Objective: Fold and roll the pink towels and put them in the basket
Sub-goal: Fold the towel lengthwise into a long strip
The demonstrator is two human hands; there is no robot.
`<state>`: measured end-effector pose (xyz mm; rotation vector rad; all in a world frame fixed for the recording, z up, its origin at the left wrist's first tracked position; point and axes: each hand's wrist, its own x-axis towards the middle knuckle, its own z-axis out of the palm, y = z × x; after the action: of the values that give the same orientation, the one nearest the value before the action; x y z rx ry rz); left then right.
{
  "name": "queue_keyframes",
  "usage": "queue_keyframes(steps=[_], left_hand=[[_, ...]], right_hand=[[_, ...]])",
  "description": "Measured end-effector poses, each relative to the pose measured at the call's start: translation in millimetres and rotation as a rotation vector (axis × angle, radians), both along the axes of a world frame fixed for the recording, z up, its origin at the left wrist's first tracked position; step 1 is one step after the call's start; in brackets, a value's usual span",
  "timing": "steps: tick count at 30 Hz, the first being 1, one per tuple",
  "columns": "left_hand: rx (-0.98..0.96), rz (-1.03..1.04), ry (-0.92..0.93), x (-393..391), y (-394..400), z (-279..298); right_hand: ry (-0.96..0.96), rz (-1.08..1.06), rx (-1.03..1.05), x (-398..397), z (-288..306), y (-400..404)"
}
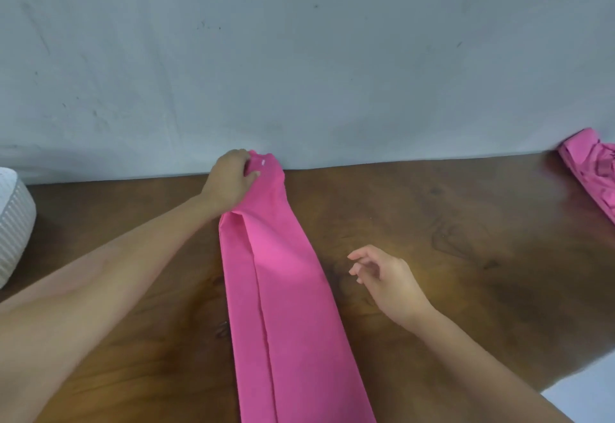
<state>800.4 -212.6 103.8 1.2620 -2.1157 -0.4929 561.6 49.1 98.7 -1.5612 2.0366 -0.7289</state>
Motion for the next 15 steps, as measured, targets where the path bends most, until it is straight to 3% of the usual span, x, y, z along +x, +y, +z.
queue_keyframes(steps=[4, 7, 15], left_hand=[[-0.238, -0.144, -0.007, -4, 58, 24], [-0.376, -0.189, -0.013, -9, 98, 42], [-0.536, -0.030, -0.067, -29, 189, 81]], right_hand=[[0.090, 0.109, -0.040, -26, 25, -6], [0.164, 0.190, -0.188, -40, 51, -19], [0.390, 0.480, -0.548, -43, 117, -18]])
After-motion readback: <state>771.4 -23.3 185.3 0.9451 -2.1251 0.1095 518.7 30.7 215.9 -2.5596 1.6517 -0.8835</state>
